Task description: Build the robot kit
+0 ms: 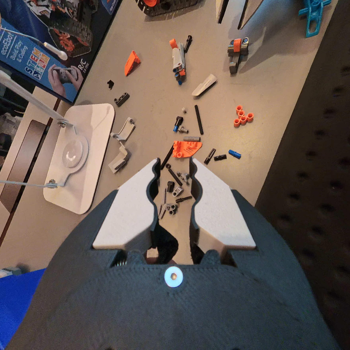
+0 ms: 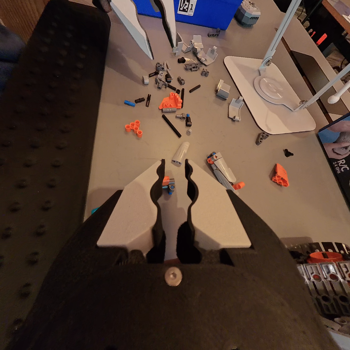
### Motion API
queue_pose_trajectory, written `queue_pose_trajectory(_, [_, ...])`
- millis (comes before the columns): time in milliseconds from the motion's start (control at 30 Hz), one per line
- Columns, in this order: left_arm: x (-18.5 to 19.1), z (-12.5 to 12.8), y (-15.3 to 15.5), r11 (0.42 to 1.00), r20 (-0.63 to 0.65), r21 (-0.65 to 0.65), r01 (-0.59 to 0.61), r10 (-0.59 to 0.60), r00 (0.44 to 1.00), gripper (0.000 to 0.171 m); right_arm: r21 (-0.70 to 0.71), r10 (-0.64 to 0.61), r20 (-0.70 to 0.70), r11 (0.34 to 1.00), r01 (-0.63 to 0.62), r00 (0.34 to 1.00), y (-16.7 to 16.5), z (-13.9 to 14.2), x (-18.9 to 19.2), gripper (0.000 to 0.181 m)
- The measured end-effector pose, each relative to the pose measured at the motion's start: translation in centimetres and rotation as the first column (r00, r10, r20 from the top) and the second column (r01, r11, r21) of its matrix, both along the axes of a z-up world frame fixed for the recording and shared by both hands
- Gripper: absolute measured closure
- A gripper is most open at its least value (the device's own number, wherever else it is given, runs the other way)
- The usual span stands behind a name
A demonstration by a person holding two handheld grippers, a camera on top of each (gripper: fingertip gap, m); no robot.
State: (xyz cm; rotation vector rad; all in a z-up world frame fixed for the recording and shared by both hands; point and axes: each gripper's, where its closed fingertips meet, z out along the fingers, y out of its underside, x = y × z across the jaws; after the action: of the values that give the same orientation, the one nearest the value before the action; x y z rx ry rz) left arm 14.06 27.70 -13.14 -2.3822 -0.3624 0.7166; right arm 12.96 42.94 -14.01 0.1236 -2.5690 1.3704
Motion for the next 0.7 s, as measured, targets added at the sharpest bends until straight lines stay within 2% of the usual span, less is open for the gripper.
queue_pose_trajectory(333, [2.0, -0.9, -2.2, 1.000, 0.056, 0.012, 0.015, -0.016, 0.998, 0.144, 0.071, 0.026, -0.052, 0.997, -0.023, 0.998, -1.0, -0.5, 0.7, 0.162])
queue_pose_trajectory(400, [2.3, -1.2, -2.5, 1.000, 0.066, 0.005, 0.024, -0.024, 0.998, 0.144, 0.056, 0.052, -0.018, 0.997, -0.051, 0.998, -1.7, -0.3, 1.6, 0.161])
queue_pose_trajectory(500, [2.7, -1.9, -3.2, 1.000, 0.077, -0.015, 0.021, -0.019, 0.997, 0.146, 0.106, 0.084, -0.057, 0.991, -0.078, 0.995, -2.8, -0.9, 2.3, 0.161])
queue_pose_trajectory(700, [2.9, -3.4, -3.3, 0.999, 0.103, -0.035, 0.029, -0.025, 0.994, 0.149, 0.110, 0.123, -0.053, 0.987, -0.117, 0.991, -4.3, -1.2, 2.9, 0.161])
